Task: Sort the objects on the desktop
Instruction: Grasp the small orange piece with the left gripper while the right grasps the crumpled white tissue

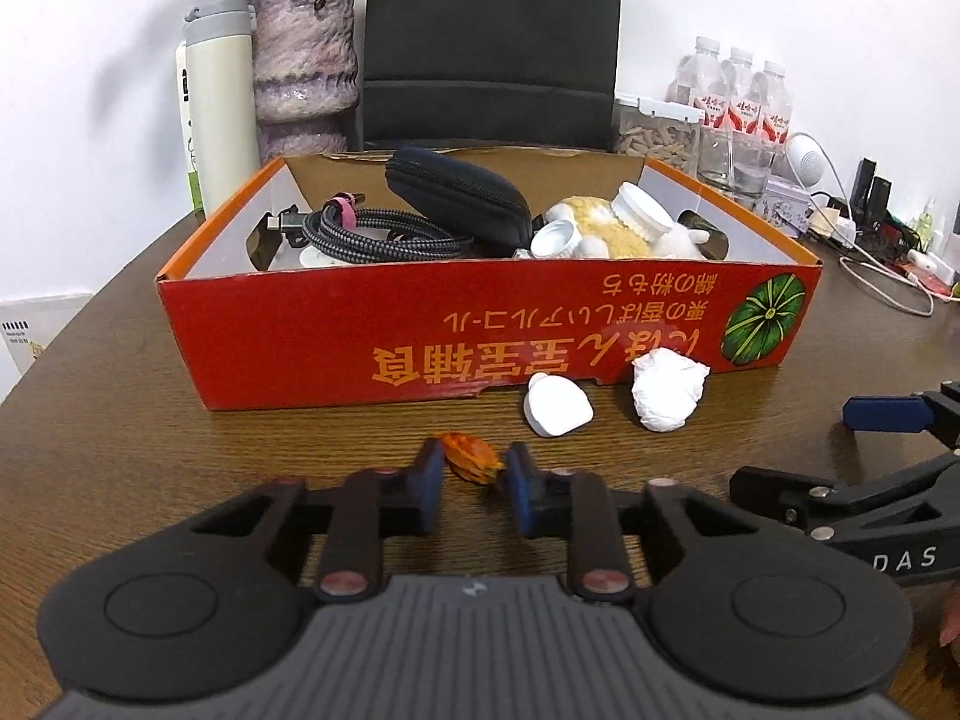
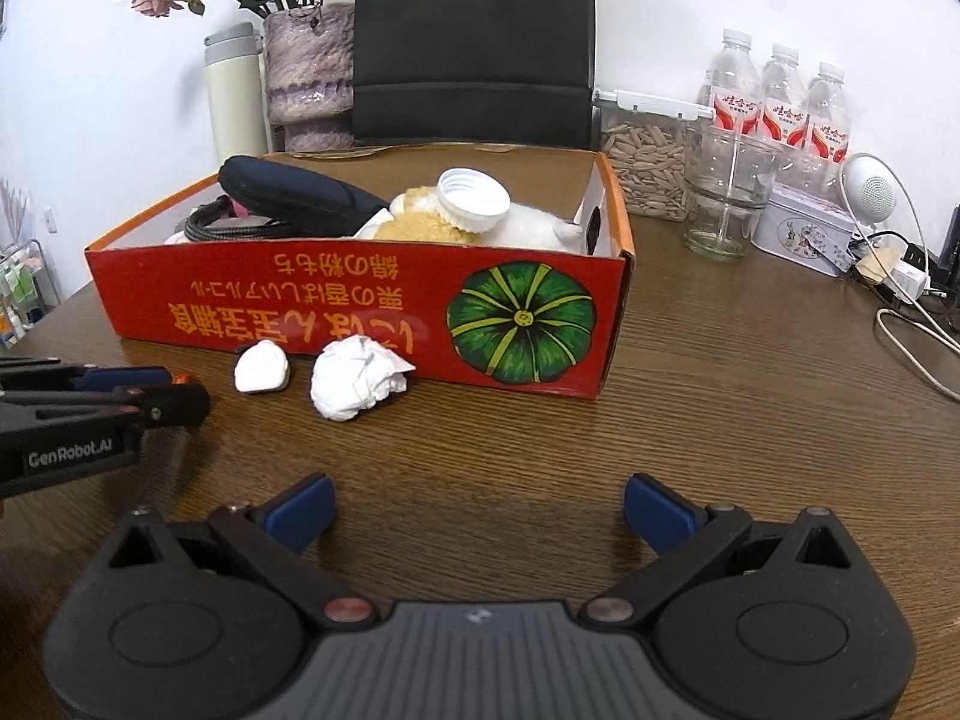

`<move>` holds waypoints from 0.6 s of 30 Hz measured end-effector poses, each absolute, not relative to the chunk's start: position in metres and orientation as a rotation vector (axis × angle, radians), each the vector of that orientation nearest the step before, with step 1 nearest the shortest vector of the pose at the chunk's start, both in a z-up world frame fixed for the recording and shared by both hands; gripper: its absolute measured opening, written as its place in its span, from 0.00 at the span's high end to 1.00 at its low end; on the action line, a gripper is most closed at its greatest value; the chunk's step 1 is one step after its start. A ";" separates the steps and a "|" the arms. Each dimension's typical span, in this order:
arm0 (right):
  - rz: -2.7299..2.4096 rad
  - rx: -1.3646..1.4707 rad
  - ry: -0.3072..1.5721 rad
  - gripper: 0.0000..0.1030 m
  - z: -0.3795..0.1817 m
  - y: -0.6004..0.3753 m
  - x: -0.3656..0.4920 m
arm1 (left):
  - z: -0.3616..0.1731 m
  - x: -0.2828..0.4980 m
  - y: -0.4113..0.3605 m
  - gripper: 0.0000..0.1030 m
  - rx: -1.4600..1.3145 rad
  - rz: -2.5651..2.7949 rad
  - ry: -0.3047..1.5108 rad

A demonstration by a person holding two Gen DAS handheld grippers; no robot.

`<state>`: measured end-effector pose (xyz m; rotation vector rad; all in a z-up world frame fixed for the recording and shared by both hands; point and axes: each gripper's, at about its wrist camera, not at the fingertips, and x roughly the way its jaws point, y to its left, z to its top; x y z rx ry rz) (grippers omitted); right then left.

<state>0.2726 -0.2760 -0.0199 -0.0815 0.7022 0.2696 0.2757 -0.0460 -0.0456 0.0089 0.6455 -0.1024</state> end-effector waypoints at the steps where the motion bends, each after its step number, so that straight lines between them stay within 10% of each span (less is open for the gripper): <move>1: 0.273 -0.082 0.702 0.00 -0.020 -0.276 0.273 | -0.045 0.276 -0.045 0.85 0.005 -0.105 0.646; 18: 0.260 -0.060 0.685 0.06 -0.018 -0.257 0.283 | -0.036 0.276 -0.026 0.89 -0.043 -0.162 0.627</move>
